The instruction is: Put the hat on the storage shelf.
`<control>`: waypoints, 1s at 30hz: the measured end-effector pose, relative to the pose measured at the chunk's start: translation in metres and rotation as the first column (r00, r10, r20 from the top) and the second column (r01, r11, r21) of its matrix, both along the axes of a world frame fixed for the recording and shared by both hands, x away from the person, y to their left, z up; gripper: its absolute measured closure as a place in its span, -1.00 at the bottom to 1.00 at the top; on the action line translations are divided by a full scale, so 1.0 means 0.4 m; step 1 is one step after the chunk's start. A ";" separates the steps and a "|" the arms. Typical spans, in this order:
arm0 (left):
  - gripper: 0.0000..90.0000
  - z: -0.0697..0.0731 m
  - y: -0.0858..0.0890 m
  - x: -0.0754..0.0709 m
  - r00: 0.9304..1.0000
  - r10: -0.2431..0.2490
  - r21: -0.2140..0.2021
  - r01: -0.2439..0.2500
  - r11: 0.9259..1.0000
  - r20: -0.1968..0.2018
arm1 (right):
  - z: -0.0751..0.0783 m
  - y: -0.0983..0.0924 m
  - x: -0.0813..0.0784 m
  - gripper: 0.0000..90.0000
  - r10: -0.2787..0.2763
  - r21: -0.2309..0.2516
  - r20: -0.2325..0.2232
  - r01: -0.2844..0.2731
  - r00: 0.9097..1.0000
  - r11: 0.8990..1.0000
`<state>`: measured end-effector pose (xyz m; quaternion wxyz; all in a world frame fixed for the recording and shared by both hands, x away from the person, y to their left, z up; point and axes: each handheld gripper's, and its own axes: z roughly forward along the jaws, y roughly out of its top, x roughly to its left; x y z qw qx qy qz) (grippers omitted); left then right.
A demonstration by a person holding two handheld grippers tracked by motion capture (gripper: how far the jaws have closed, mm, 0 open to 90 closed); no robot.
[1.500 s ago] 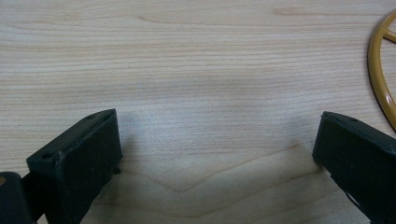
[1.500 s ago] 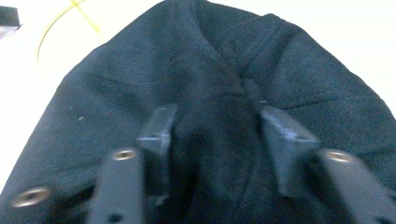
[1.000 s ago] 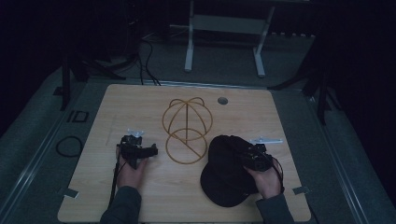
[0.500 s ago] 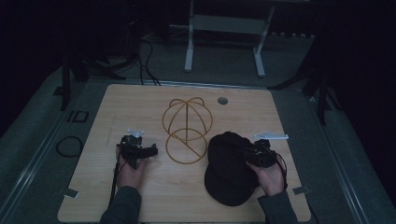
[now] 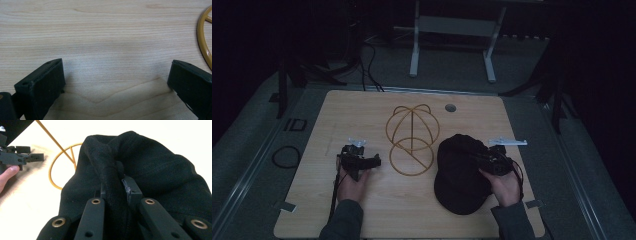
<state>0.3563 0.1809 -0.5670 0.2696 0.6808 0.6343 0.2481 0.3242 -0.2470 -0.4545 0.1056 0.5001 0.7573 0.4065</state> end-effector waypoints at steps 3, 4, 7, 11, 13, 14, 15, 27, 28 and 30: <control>-0.98 0.000 0.000 0.000 1.000 0.000 0.000 0.000 1.000 0.000 | 0.006 -0.003 0.001 0.80 0.000 0.002 0.001 0.000 1.000 1.000; -0.98 0.000 0.000 0.000 1.000 0.000 0.000 0.000 1.000 0.000 | 0.009 -0.003 0.002 0.80 0.000 0.001 0.002 0.000 1.000 1.000; -0.98 0.000 0.000 0.000 1.000 0.000 0.000 0.000 1.000 0.000 | 0.017 -0.005 0.004 0.80 0.003 -0.002 0.008 -0.003 1.000 1.000; -0.98 0.000 0.000 0.000 1.000 0.000 0.000 0.000 1.000 0.000 | 0.030 -0.005 0.008 0.80 0.005 -0.009 0.014 -0.005 1.000 1.000; -0.98 0.000 0.000 0.000 1.000 0.000 0.000 0.000 1.000 0.000 | 0.034 -0.005 0.009 0.80 0.006 -0.009 0.017 -0.006 1.000 1.000; -0.98 0.000 0.000 0.000 1.000 0.000 0.000 0.000 1.000 0.000 | 0.038 -0.006 0.011 0.80 0.006 -0.011 0.018 -0.006 1.000 1.000; -0.98 0.000 0.000 0.000 1.000 0.000 0.000 0.000 1.000 0.000 | 0.049 -0.008 0.015 0.80 0.005 -0.013 0.025 -0.004 1.000 1.000; -0.98 0.000 0.000 0.000 1.000 -0.001 -0.001 0.001 1.000 -0.001 | 0.072 -0.017 0.038 0.80 0.015 -0.036 0.019 -0.014 1.000 0.999; -0.98 0.000 0.000 0.000 1.000 -0.001 0.000 0.001 1.000 -0.002 | 0.073 -0.018 0.040 0.80 0.016 -0.038 0.016 -0.015 1.000 0.999; -0.98 0.000 0.000 0.000 1.000 -0.001 0.000 0.001 1.000 -0.002 | 0.075 -0.018 0.043 0.80 0.018 -0.044 0.015 -0.018 1.000 0.999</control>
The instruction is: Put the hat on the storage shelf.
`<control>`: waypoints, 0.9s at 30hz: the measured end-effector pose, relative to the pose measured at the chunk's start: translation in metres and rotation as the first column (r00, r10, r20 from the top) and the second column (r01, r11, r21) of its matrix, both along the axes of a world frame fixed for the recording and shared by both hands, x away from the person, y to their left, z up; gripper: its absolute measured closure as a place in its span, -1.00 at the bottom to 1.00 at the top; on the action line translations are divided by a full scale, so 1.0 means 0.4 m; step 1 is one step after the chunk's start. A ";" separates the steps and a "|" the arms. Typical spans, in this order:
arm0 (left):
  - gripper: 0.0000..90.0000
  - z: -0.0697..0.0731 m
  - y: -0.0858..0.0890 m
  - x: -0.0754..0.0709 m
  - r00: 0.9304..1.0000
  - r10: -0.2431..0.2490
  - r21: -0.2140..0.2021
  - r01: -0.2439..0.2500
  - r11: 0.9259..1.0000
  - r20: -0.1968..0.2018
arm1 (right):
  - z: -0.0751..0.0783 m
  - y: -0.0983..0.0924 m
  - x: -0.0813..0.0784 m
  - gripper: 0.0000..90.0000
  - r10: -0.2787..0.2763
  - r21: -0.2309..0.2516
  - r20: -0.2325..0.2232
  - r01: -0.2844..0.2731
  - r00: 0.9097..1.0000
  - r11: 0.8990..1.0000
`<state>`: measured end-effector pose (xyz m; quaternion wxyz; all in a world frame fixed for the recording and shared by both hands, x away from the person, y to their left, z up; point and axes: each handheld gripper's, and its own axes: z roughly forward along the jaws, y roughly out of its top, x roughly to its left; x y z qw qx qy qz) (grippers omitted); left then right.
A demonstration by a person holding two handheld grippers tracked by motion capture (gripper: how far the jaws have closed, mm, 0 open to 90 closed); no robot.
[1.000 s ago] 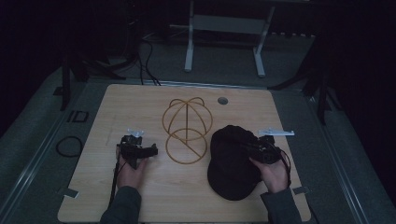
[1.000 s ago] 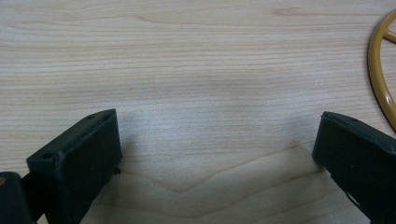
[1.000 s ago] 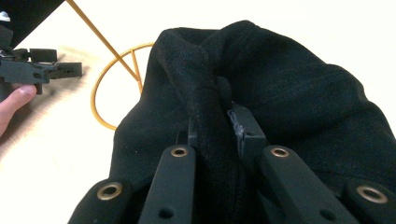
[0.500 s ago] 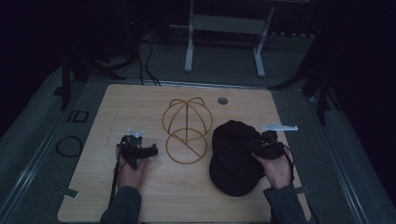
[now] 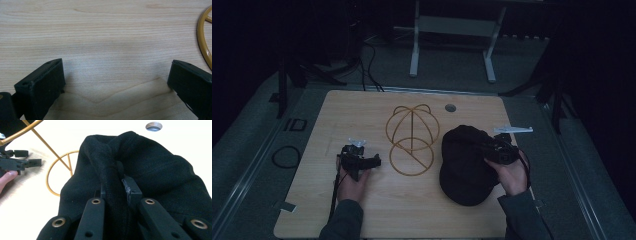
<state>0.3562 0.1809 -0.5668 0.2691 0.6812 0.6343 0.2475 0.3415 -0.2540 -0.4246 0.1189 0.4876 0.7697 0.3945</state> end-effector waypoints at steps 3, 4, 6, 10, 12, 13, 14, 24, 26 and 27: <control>-0.98 0.000 0.000 0.000 1.000 0.000 0.000 0.000 1.000 0.000 | 0.004 0.001 0.005 0.80 0.005 -0.007 -0.005 -0.005 1.000 1.000; -0.98 0.000 0.000 0.000 1.000 0.000 0.000 0.000 1.000 0.000 | 0.006 0.001 0.007 0.80 0.007 -0.011 -0.004 -0.007 1.000 1.000; -0.99 0.000 0.000 0.000 1.000 -0.001 -0.001 0.001 1.000 0.000 | 0.011 0.001 0.010 0.80 0.010 -0.019 -0.001 -0.010 1.000 1.000; -0.98 0.000 0.000 0.000 1.000 0.000 0.000 0.000 1.000 0.000 | 0.023 -0.001 0.017 0.80 0.019 -0.036 0.001 -0.019 1.000 0.999; -0.98 0.000 0.000 0.000 1.000 0.000 0.000 0.000 1.000 -0.001 | 0.029 -0.002 0.019 0.80 0.020 -0.039 0.003 -0.020 1.000 0.999; -0.98 0.000 0.000 0.000 1.000 -0.001 -0.001 0.001 1.000 0.000 | 0.032 -0.002 0.020 0.80 0.023 -0.040 0.001 -0.023 1.000 0.999; -0.98 0.000 0.000 0.000 1.000 0.000 0.000 0.000 1.000 -0.001 | 0.035 -0.003 0.022 0.80 0.026 -0.042 0.002 -0.026 1.000 0.999; -0.98 0.000 0.000 0.000 1.000 -0.001 0.000 0.001 1.000 -0.001 | 0.065 -0.008 0.040 0.80 0.048 -0.055 -0.003 -0.048 0.999 0.997; -0.99 0.000 0.000 0.000 1.000 0.000 0.000 0.000 1.000 -0.001 | 0.072 -0.010 0.043 0.80 0.048 -0.059 -0.001 -0.048 0.999 0.997; -0.99 0.000 0.000 0.000 1.000 -0.001 -0.001 0.001 1.000 0.000 | 0.076 -0.011 0.045 0.80 0.049 -0.059 0.000 -0.049 0.999 0.997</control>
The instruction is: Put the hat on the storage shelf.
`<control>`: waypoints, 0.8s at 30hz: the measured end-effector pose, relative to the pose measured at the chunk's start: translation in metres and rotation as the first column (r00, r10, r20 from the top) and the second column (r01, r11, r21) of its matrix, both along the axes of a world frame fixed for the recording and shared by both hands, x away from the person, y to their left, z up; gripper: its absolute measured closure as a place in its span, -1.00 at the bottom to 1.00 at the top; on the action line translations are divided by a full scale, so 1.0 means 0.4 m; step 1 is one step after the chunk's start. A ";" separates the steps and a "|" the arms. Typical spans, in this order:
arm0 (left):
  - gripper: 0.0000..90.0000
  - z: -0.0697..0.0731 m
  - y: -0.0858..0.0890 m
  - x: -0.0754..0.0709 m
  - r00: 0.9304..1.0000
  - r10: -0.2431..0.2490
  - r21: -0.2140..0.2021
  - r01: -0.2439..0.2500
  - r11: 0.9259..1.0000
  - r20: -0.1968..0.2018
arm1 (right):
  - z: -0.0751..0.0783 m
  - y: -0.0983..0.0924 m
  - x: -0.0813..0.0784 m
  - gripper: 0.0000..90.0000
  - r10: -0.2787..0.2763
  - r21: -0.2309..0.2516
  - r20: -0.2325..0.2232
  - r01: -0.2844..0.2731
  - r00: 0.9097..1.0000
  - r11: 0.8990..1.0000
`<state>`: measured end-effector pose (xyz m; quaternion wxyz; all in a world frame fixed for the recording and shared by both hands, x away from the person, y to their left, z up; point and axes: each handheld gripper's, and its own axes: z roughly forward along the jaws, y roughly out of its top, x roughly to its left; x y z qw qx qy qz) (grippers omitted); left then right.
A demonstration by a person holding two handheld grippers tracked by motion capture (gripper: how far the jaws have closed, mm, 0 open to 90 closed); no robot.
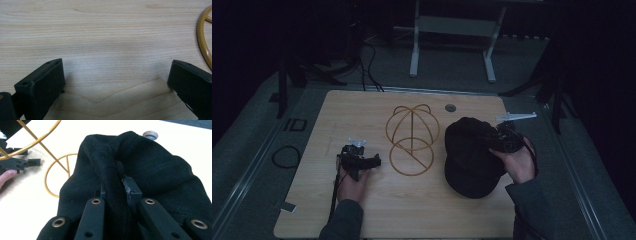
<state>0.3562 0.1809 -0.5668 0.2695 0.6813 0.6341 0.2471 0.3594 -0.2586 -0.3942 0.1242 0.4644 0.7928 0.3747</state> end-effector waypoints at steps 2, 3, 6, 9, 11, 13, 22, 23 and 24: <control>-0.98 0.000 0.000 0.000 1.000 0.001 0.001 -0.001 1.000 -0.001 | 0.009 -0.003 0.003 0.80 0.000 -0.004 0.003 0.000 1.000 1.000; -0.98 0.000 0.000 0.000 1.000 0.000 0.000 0.000 1.000 -0.001 | 0.013 -0.004 0.004 0.80 0.000 -0.005 0.005 0.000 1.000 1.000; -0.98 0.001 0.000 0.000 1.000 -0.001 0.001 0.001 1.000 -0.003 | 0.026 -0.008 0.008 0.80 -0.001 -0.009 0.013 0.001 1.000 1.000; -0.98 0.001 0.000 0.000 1.000 -0.001 0.001 0.001 1.000 -0.003 | 0.037 -0.010 0.013 0.80 -0.002 -0.018 0.016 0.002 1.000 1.000; -0.98 0.001 0.000 0.000 1.000 -0.001 0.001 0.001 1.000 -0.003 | 0.043 -0.011 0.016 0.80 -0.003 -0.019 0.019 0.004 1.000 1.000; -0.98 0.001 0.000 0.000 1.000 -0.001 0.001 0.001 1.000 -0.003 | 0.051 -0.017 0.024 0.80 -0.005 -0.009 0.020 0.005 1.000 1.000; -0.98 0.001 0.000 0.000 1.000 -0.001 0.001 0.001 1.000 -0.003 | 0.064 -0.030 0.037 0.80 -0.005 0.025 0.022 0.004 1.000 1.000; -0.98 0.001 0.000 0.000 1.000 -0.001 0.000 0.001 1.000 -0.002 | 0.066 -0.032 0.038 0.80 -0.004 0.030 0.019 0.004 1.000 1.000; -0.98 0.001 0.000 0.000 1.000 -0.001 0.001 0.001 1.000 -0.003 | 0.070 -0.036 0.040 0.80 -0.003 0.040 0.020 0.003 1.000 0.999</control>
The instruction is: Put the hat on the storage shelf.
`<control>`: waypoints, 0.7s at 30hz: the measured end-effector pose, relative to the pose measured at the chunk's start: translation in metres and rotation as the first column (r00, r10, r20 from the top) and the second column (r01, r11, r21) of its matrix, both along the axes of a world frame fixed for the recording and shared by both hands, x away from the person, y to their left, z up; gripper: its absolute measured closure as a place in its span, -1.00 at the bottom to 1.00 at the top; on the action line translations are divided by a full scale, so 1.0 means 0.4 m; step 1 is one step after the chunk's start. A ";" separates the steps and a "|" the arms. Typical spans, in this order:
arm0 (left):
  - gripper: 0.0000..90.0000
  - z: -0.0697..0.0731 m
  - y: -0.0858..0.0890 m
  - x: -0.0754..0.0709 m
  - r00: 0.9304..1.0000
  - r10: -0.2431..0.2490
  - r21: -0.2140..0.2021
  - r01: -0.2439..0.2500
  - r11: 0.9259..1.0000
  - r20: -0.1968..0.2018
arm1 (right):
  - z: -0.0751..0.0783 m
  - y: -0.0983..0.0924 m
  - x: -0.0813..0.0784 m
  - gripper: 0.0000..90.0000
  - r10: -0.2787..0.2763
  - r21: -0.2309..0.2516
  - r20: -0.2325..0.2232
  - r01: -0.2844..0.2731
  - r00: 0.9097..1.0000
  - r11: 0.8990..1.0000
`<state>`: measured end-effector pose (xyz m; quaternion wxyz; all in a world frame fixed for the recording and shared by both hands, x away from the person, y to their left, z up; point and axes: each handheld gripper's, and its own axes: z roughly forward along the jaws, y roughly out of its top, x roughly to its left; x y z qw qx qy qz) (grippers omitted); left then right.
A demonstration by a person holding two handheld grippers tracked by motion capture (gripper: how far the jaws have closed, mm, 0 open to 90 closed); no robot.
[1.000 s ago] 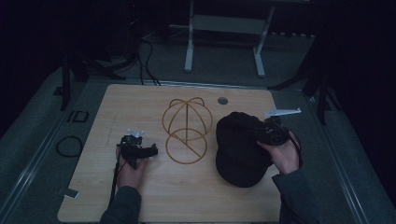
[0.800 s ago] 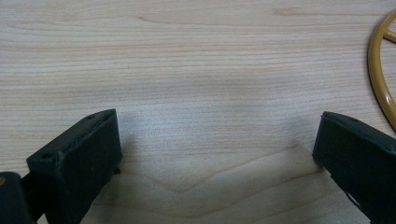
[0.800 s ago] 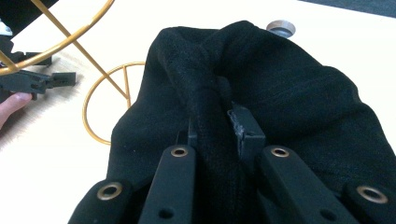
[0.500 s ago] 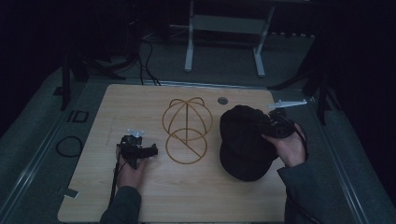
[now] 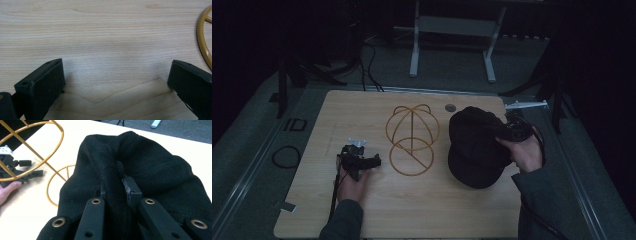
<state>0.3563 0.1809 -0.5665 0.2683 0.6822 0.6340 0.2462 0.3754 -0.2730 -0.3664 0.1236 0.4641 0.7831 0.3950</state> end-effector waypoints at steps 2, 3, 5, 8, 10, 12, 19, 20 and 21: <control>-0.98 0.000 0.000 0.000 1.000 0.000 0.000 0.000 1.000 0.000 | 0.004 -0.004 0.002 0.80 -0.001 0.012 0.002 0.001 1.000 1.000; -0.98 0.000 0.000 0.000 1.000 -0.001 -0.001 0.001 1.000 0.001 | 0.006 -0.006 0.002 0.80 -0.002 0.017 0.001 0.002 1.000 1.000; -0.98 0.000 0.000 0.000 1.000 0.000 0.000 0.000 1.000 0.000 | 0.009 -0.008 0.003 0.80 -0.002 0.023 0.003 0.002 1.000 1.000; -0.98 0.000 0.000 0.000 1.000 0.000 0.000 0.000 1.000 0.001 | 0.021 -0.016 0.008 0.80 -0.003 0.044 0.005 0.003 1.000 0.999; -0.98 0.000 0.000 0.000 1.000 0.000 -0.002 0.000 1.000 0.002 | 0.026 -0.019 0.010 0.80 -0.002 0.050 0.007 0.002 1.000 0.999; -0.98 0.000 0.000 0.000 1.000 0.002 -0.002 -0.002 1.000 0.002 | 0.032 -0.021 0.012 0.80 -0.002 0.056 0.009 0.002 1.000 0.998; -0.98 0.000 0.000 0.000 1.000 0.002 -0.001 -0.002 1.000 0.002 | 0.047 -0.025 0.020 0.80 0.000 0.084 0.009 -0.001 1.000 0.997; -0.98 0.000 0.000 0.000 1.000 0.001 -0.001 -0.001 1.000 0.003 | 0.048 -0.025 0.021 0.80 0.001 0.085 0.011 -0.002 1.000 0.996; -0.98 0.000 0.000 0.000 1.000 0.001 0.000 -0.001 1.000 0.002 | 0.051 -0.025 0.023 0.80 0.003 0.086 0.010 -0.004 1.000 0.996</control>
